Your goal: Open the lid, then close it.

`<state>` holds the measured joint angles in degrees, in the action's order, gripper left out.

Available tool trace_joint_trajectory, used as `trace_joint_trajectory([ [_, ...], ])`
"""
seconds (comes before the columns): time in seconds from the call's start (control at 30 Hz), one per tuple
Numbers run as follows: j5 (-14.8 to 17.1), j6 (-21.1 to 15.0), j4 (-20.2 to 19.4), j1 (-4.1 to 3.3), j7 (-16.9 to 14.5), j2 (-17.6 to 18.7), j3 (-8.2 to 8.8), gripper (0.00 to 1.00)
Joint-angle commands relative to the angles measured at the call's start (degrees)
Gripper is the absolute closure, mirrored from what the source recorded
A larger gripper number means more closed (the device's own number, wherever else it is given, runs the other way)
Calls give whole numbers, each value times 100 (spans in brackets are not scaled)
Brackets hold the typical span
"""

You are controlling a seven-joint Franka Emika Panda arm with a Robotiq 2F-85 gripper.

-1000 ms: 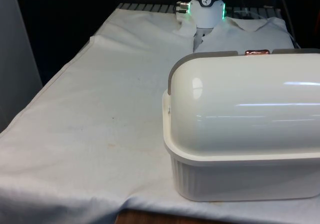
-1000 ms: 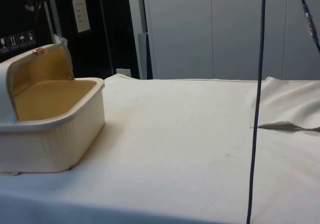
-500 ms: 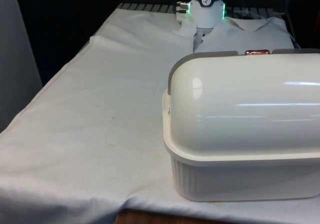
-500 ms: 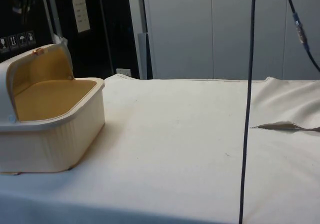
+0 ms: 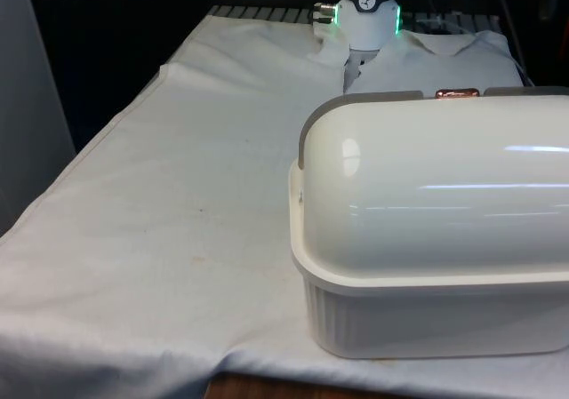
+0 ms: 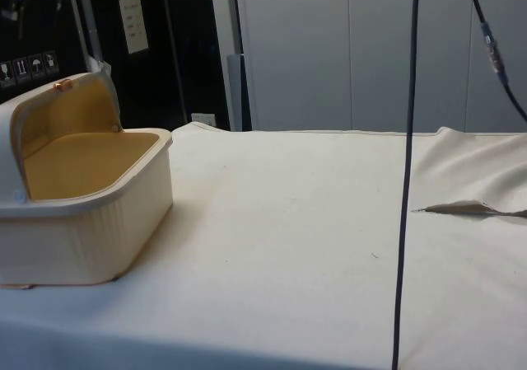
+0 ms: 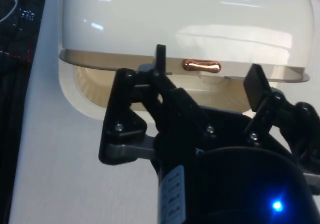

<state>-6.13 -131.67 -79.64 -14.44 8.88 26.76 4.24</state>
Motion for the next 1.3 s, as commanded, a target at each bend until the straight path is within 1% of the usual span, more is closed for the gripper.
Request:
trace_joint_trajectory([
  [0.0,6,40,40,-6,23,29,0,16],
  [0.07,-6,34,34,-11,29,23,6,7],
  [0.1,-11,23,29,-17,29,23,6,0],
  [0.17,0,0,6,-6,0,6,0,0],
  [0.33,-23,-11,23,-40,34,23,6,0],
  [0.37,-29,-23,23,-40,40,29,6,0],
  [0.4,0,-6,6,-23,0,11,-6,0],
  [0.43,-29,-34,23,-52,46,34,11,0],
  [0.53,-29,-80,29,-57,63,74,11,0],
  [0.63,-29,-178,40,-57,74,155,11,0],
  [0.67,0,-149,6,-40,23,115,-6,0],
  [0.7,-29,-201,46,-57,74,172,11,0],
  [0.9,-34,-424,-11,-57,86,281,23,0],
  [0.93,-23,-481,-23,-52,80,315,17,0],
  [0.97,0,-395,-6,-40,34,298,0,0],
  [1.0,-6,-498,-23,-46,74,332,6,0],
  [1.13,34,-556,-17,-23,57,390,-17,0],
  [1.27,69,-596,-23,23,-11,424,-34,0],
])
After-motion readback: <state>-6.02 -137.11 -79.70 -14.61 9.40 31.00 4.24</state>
